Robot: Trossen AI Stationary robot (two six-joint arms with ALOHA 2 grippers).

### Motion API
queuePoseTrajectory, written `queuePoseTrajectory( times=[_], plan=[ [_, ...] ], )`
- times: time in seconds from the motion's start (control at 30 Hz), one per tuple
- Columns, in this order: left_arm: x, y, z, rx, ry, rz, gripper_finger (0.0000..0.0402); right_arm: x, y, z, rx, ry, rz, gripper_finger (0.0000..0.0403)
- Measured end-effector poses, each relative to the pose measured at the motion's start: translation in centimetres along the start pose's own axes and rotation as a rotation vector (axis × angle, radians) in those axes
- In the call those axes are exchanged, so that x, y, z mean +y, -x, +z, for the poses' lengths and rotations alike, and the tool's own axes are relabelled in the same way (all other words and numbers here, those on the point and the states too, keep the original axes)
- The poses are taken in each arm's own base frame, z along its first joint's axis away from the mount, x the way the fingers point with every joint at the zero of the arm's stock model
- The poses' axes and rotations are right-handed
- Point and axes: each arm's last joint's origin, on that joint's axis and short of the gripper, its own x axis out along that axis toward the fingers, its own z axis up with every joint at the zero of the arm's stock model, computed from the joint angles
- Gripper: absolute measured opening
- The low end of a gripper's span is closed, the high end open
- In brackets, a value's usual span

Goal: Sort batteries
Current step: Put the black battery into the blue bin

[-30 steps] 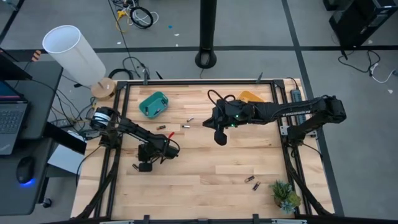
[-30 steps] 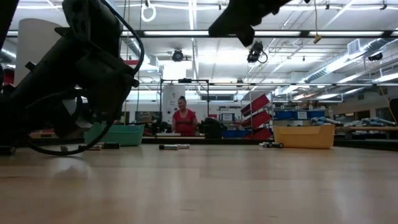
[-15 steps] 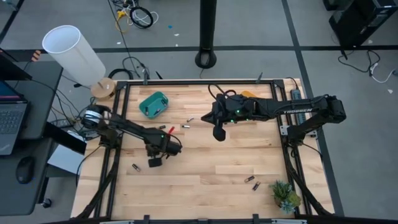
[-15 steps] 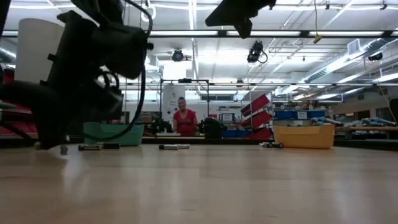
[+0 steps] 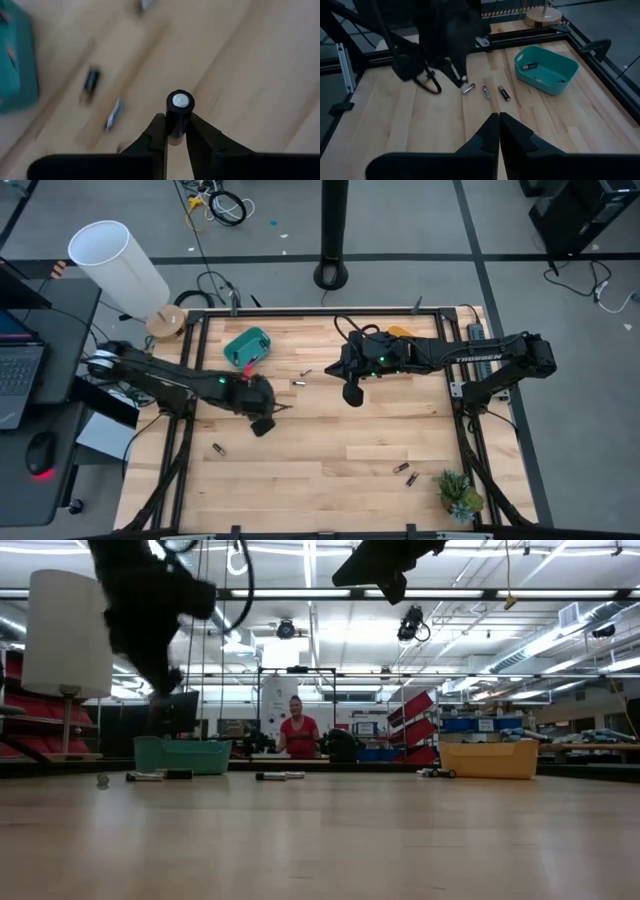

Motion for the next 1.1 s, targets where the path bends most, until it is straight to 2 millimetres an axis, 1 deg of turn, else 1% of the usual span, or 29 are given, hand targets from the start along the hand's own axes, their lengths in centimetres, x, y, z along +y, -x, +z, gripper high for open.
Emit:
queuePoseTrajectory(
  times=[0.1, 0.2, 0.33, 0.5, 0.6, 0.7, 0.87, 1.1],
  plan=[
    [0.6, 1.2, 1.0, -0.153, 0.119, -0.016, 0.0054, -0.4, 0.0, -0.1, 0.016, 0.03, -0.005, 0.0022],
    [1.2, 1.9, 1.7, -0.256, 0.212, 0.004, 0.0055, -1.1, 0.0, -0.4, 0.056, 0.074, -0.023, 0.0024],
    [2.5, 2.4, 2.5, -0.317, 0.312, 0.037, 0.0056, -1.7, 0.0, -0.7, 0.094, 0.125, -0.001, 0.0022],
    [4.5, 2.8, 3.7, -0.37, 0.414, 0.062, 0.0057, -1.5, 0.5, -0.5, 0.091, 0.205, 0.041, 0.0018],
    [6.2, 1.9, 3.9, -0.358, 0.467, 0.115, 0.0057, -1.5, 0.6, -0.4, 0.091, 0.239, 0.045, 0.0017],
    [8.2, 0.3, 3.9, -0.312, 0.558, 0.151, 0.0058, -1.4, 0.6, -0.4, 0.091, 0.25, 0.07, 0.0016],
    [10.9, -1.4, 4.3, -0.297, 0.741, 0.129, 0.0058, -0.9, 0.6, -0.3, 0.073, 0.24, 0.123, 0.0018],
    [14.6, -2.0, 4.4, -0.262, 0.89, 0.2, 0.0058, 1.3, 0.6, -0.1, 0.032, 0.235, 0.193, 0.0014]
  ],
)
